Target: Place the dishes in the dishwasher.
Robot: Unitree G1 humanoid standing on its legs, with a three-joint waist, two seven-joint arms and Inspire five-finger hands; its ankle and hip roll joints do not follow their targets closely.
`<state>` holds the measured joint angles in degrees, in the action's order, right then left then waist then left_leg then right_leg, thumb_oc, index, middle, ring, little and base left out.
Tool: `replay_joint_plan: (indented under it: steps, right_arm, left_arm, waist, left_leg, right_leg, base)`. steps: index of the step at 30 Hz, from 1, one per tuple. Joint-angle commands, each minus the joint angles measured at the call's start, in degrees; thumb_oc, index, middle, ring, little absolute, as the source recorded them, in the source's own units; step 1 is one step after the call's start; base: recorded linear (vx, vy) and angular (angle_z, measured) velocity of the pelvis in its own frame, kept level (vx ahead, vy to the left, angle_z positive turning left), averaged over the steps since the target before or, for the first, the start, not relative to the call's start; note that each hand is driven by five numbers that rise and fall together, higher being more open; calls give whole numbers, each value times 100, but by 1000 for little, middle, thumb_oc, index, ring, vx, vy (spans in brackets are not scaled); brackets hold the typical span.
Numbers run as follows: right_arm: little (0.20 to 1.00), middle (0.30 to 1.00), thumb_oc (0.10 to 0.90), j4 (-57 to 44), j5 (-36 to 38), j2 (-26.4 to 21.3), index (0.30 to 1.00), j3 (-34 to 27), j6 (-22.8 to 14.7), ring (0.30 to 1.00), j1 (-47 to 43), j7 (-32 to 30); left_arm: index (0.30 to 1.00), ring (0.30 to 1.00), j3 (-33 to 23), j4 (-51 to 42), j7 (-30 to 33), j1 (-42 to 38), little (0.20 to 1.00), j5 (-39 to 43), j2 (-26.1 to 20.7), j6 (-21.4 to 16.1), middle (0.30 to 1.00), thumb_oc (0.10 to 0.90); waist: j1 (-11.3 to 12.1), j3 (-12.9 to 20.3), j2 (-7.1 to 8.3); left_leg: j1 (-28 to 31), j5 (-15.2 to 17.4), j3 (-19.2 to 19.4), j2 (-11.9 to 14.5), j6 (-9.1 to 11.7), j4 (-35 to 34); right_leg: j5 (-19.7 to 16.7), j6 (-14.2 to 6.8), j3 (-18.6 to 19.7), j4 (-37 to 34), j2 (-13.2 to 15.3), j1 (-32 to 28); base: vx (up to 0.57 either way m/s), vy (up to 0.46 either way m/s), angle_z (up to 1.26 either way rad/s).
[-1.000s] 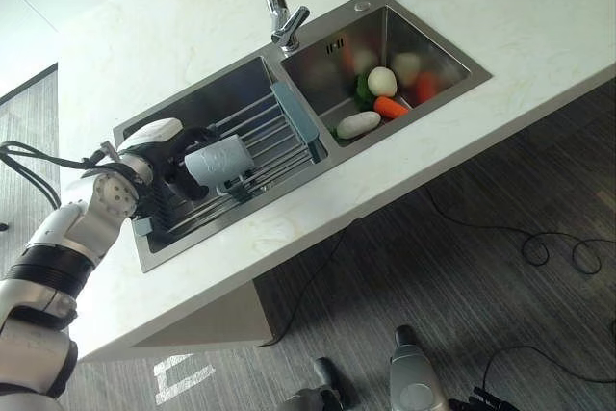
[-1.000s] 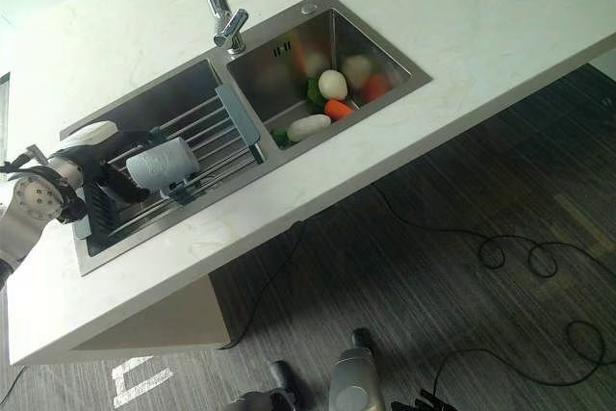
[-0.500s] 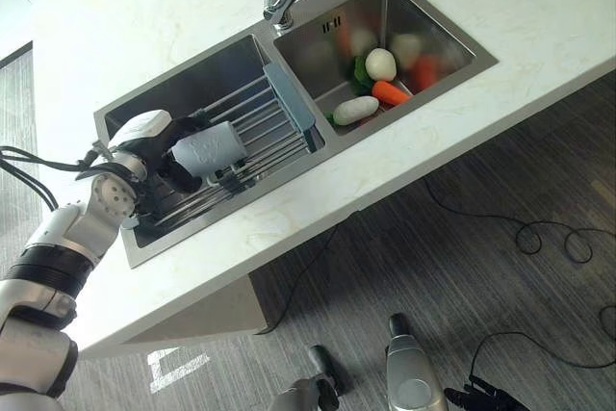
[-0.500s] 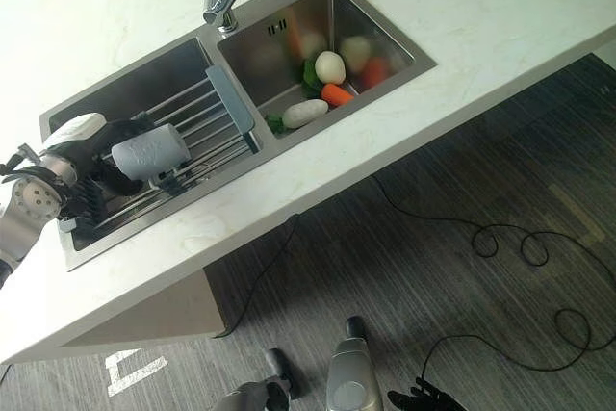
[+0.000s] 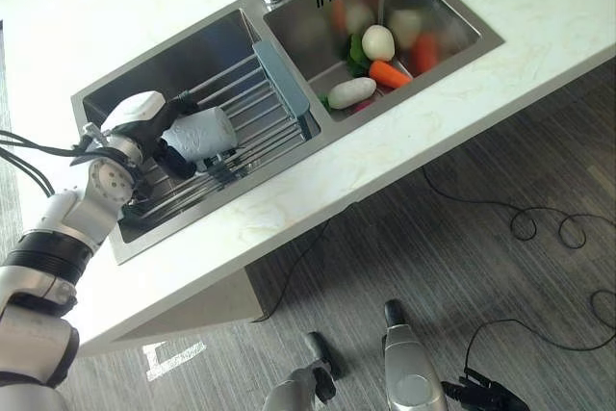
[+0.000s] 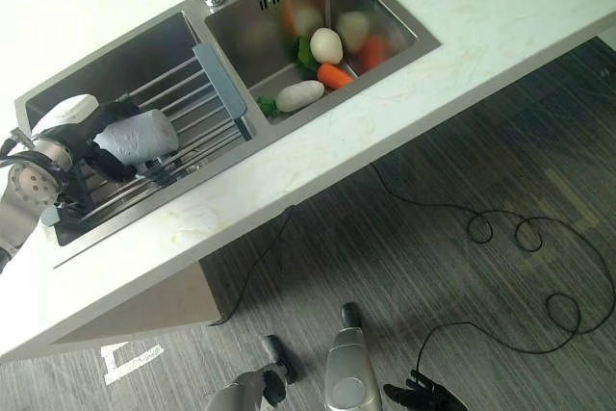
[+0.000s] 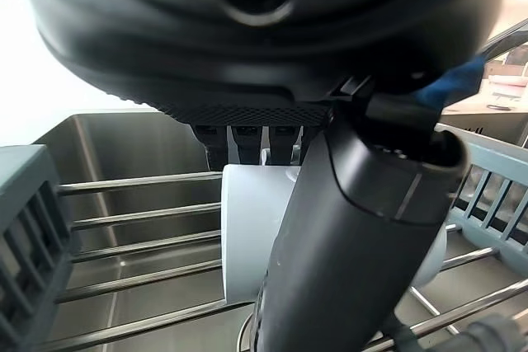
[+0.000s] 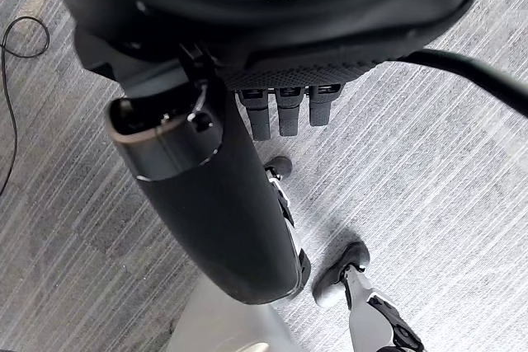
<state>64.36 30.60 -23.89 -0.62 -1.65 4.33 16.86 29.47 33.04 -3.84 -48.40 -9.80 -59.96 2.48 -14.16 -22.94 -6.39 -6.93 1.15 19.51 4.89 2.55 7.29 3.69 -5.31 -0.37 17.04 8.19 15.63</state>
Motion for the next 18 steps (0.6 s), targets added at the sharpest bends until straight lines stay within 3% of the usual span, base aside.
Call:
replay_joint_plan:
  steps: [1,17,18]
  right_arm:
    - [900,900,800,-328,199,-186,900,179,-101,900,290,8]
    - [900,900,800,-502,330,-312,900,292,-150,900,110,20]
    - [900,900,800,-508,333,-315,900,293,-148,900,99,15]
  left_arm:
    - [900,900,-286,138,522,-627,900,-183,-459,-23,900,800]
    - [900,900,111,566,167,-1056,900,-333,-345,-49,900,800]
    - [432,432,144,574,83,-1071,432,-405,-332,-41,432,488]
  waist:
    - [-111,330,-12]
    - [-208,-8,-40]
    - [-210,-16,-40]
  left_leg:
    - [-528,934,-456,177,179,990]
    - [-761,856,-417,165,189,990]
    - [-767,854,-414,166,189,990]
  right_leg:
    - [226,-553,-82,15,383,171]
    - [139,-546,-18,15,405,440]
    - [135,-548,-18,15,407,447]
  base:
    - [-34,-18,-1]
    - [-7,0,-3]
    - [0,0,0]
